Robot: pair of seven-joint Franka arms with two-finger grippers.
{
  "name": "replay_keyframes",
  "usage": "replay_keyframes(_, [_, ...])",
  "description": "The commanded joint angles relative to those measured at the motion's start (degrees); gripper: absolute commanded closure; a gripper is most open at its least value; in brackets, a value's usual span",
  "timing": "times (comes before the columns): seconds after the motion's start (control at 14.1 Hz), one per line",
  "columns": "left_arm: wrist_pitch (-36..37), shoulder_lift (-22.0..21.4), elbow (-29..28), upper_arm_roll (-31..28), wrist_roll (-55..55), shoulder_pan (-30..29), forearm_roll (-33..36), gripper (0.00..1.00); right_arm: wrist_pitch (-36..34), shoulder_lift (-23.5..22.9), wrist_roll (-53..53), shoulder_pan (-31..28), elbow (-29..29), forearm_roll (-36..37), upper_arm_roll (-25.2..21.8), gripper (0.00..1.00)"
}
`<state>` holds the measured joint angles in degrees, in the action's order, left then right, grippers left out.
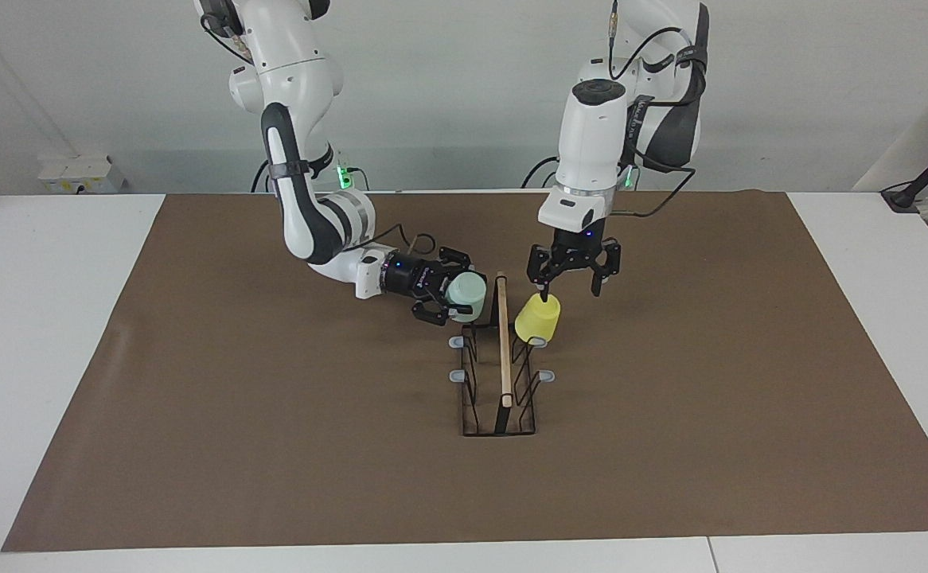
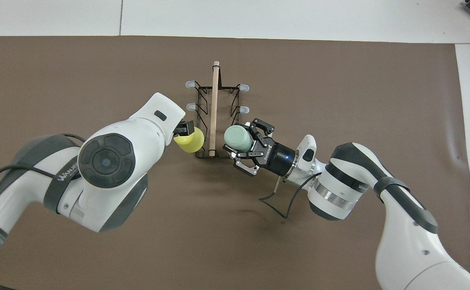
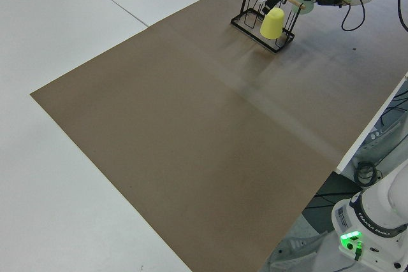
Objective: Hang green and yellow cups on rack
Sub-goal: 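Hang the yellow cup with the left gripper while the right gripper hangs the green cup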
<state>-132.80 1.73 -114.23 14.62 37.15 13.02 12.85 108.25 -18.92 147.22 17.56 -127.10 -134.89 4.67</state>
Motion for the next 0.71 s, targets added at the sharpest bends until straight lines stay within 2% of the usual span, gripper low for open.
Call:
replay_keyframes(0.0, [5.6, -0.94, 2.51, -2.92, -8.63, -0.63, -2.37, 0.0, -0.15, -0.24, 1.67, 0.37, -0.34, -1.78, -0.27, 0.9])
replay_keyframes(0.07, [7.53, -0.94, 3.91, -4.5, -13.19, -0.72, -5.96, 0.0, -0.06, -0.24, 1.67, 0.37, -0.25, -1.78, -0.27, 0.83])
replay_keyframes(0.14, [10.34, -1.03, 5.5, -6.6, -18.81, -0.63, -9.47, 0.0, 0.03, -0.24, 1.58, 0.37, -0.25, -1.78, -0.27, 0.54])
replay_keyframes(0.21, [13.84, -1.11, 7.08, -8.28, -24.0, -0.63, -11.51, 0.0, 0.03, -0.24, 1.5, 0.02, -0.25, -1.69, -0.36, 0.01])
replay_keyframes(0.43, [21.95, -2.51, 9.37, -12.94, -37.02, -0.89, -12.41, 0.0, -0.24, -0.24, 1.5, -0.51, 0.01, -1.08, -0.36, 0.0])
replay_keyframes(0.64, [27.48, -3.05, 12.44, -14.44, -45.47, -4.22, -13.81, 0.0, -0.67, -0.24, 1.41, -0.51, 0.45, -0.99, -0.36, 0.0])
